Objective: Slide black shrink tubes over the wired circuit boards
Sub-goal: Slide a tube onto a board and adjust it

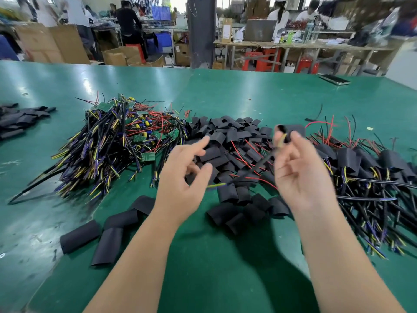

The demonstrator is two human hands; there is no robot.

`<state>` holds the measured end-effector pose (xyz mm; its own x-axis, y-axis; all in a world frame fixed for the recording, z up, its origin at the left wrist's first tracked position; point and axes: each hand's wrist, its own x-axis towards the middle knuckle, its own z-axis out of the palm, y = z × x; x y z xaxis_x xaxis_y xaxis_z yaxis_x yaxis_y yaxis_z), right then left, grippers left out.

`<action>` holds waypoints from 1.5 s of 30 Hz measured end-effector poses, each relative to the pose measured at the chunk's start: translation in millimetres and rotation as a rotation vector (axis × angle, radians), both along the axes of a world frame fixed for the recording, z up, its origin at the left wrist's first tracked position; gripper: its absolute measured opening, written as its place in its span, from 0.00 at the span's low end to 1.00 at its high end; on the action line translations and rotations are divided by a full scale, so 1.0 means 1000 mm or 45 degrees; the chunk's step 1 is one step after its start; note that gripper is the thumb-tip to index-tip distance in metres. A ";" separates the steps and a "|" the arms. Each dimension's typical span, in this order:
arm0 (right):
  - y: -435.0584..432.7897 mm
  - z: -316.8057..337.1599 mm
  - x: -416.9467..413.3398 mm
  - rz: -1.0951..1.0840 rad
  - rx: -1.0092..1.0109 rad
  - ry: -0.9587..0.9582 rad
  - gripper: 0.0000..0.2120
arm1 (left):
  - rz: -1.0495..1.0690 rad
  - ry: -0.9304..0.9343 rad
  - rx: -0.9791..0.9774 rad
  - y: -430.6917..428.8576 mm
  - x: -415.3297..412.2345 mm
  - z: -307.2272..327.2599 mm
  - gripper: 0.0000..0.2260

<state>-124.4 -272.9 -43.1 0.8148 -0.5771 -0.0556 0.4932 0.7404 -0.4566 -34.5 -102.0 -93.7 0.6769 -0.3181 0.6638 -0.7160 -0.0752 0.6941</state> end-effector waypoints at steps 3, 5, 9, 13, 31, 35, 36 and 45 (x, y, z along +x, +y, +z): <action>-0.022 0.011 -0.014 -0.079 0.131 -0.203 0.13 | 0.330 0.128 0.157 0.005 0.011 -0.005 0.15; -0.033 0.012 -0.020 -0.182 -0.114 -0.058 0.12 | 0.680 0.222 0.534 0.009 0.019 -0.011 0.16; -0.043 0.007 -0.023 -0.598 -0.773 0.435 0.03 | 0.881 0.544 1.090 0.019 0.029 -0.019 0.20; -0.049 0.003 -0.022 -0.778 -1.081 0.662 0.03 | 0.957 0.393 1.127 0.021 0.032 -0.022 0.14; 0.001 -0.024 0.002 -0.427 -2.047 0.934 0.07 | 0.104 1.012 -0.824 0.025 0.045 -0.001 0.07; 0.022 -0.027 0.008 0.042 -1.674 0.676 0.12 | -0.186 0.952 -0.789 0.025 0.035 0.006 0.10; 0.027 -0.028 0.010 0.177 -1.513 0.590 0.13 | -0.267 0.926 -0.713 0.025 0.031 0.007 0.09; 0.049 -0.048 0.023 0.469 -1.231 0.480 0.14 | -0.464 0.763 0.018 0.016 0.011 0.003 0.07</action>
<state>-101.8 -223.4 -90.7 0.9717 -0.2360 0.0070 0.0223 0.0621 -0.9978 -23.9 -86.1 -90.9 0.7737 -0.5999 0.2039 -0.1919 0.0849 0.9777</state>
